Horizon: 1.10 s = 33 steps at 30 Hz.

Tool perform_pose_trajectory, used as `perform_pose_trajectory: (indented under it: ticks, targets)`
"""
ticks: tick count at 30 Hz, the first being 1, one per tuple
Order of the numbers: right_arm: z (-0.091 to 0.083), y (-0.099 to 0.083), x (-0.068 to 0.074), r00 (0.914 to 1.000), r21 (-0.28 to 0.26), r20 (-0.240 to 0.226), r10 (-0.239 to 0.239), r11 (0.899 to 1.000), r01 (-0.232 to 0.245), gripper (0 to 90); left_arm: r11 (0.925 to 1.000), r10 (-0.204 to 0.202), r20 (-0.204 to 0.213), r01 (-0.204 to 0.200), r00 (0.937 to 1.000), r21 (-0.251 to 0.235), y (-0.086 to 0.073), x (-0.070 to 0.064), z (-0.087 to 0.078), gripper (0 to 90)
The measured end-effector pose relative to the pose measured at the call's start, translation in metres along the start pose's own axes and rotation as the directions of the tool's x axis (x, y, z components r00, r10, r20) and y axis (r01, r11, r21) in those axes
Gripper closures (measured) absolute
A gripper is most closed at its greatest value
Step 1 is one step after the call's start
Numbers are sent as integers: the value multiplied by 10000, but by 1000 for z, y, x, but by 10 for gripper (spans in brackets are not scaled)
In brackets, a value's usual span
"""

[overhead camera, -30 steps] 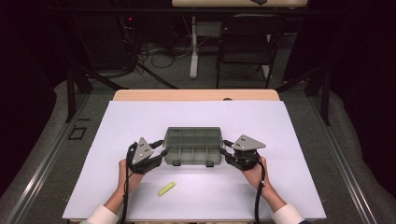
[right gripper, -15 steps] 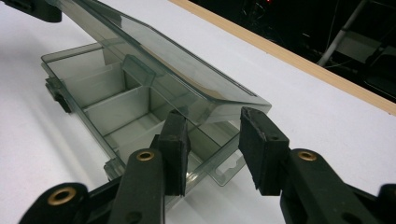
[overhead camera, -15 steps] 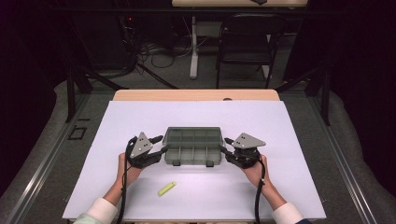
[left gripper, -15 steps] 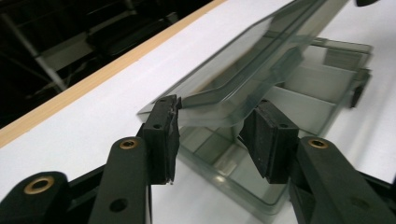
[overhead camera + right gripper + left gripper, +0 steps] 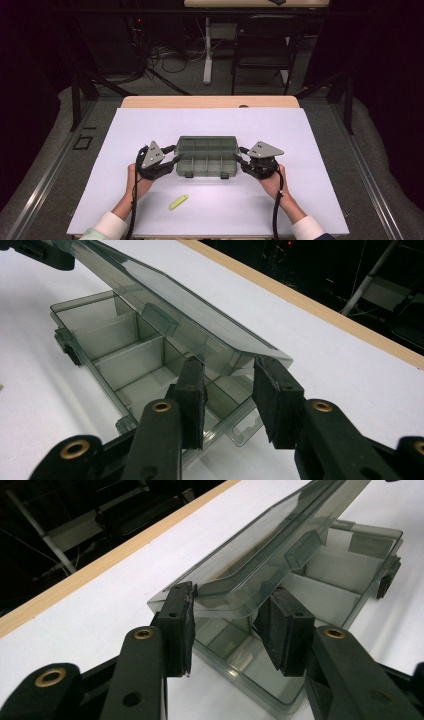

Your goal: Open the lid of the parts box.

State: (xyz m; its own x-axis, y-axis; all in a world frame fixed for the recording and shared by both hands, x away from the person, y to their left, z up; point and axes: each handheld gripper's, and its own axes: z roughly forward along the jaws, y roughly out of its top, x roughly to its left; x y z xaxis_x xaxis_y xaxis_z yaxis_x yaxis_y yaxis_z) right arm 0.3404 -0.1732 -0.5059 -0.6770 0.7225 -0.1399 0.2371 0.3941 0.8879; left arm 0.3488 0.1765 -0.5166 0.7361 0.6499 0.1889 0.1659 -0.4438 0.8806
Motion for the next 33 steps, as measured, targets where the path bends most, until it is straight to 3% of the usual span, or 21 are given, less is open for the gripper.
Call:
perform_pose_trajectory:
  ticks: [13, 33]
  targets:
    - [11, 17, -13, 9999, 151, -70, 129, 9998, -128, 623, 9994, 270, 71, -272, 9996, 216, 22, 11, 3, 569]
    - [14, 29, -28, 9981, 378, -342, 510, 9980, -497, 680, 9981, -287, 502, 259, 9983, 564, 33, 31, 10, 619]
